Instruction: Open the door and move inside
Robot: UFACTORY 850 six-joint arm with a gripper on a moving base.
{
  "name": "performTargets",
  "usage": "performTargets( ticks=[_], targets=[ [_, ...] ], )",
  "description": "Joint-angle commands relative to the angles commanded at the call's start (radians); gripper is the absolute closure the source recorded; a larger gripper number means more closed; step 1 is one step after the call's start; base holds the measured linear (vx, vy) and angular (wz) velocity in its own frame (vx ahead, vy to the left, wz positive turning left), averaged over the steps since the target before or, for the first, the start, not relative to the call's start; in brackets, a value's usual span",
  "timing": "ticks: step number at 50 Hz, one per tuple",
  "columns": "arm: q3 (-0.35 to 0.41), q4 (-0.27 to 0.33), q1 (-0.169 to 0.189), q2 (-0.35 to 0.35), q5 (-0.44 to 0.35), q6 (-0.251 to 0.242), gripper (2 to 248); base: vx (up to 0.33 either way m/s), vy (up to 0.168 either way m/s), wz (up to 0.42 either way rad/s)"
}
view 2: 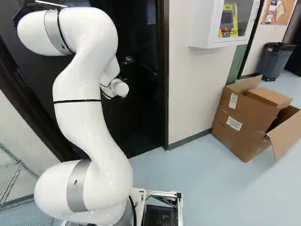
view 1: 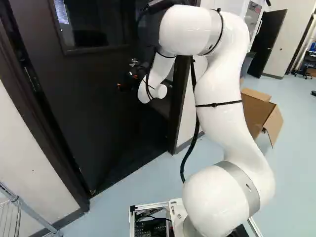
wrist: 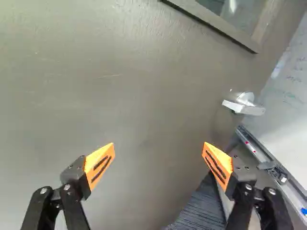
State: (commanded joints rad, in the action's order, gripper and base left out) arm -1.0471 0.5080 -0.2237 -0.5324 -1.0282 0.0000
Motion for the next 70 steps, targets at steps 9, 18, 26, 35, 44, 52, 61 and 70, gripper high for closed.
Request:
performTargets(
  ticks=[9,18,26,35,44,52,61,70],
  targets=[
    [0.059,-0.034,0.003,0.045,0.0,0.0,3,0.0,0.0,0.0],
    [0.116,-0.069,0.014,0.089,0.004,0.0,3,0.0,0.0,0.0],
    [0.164,-0.105,0.026,0.128,0.014,0.0,3,0.0,0.0,0.0],
    [0.217,-0.152,0.04,0.171,0.035,0.0,3,0.0,0.0,0.0],
    [0.269,-0.202,0.055,0.213,0.061,0.0,3,0.0,0.0,0.0],
    [0.312,-0.242,0.069,0.249,0.081,0.0,3,0.0,0.0,0.0],
    [0.361,-0.284,0.084,0.291,0.1,0.0,3,0.0,0.0,0.0],
    [0.412,-0.322,0.097,0.335,0.115,0.0,3,0.0,0.0,0.0]
  ],
)
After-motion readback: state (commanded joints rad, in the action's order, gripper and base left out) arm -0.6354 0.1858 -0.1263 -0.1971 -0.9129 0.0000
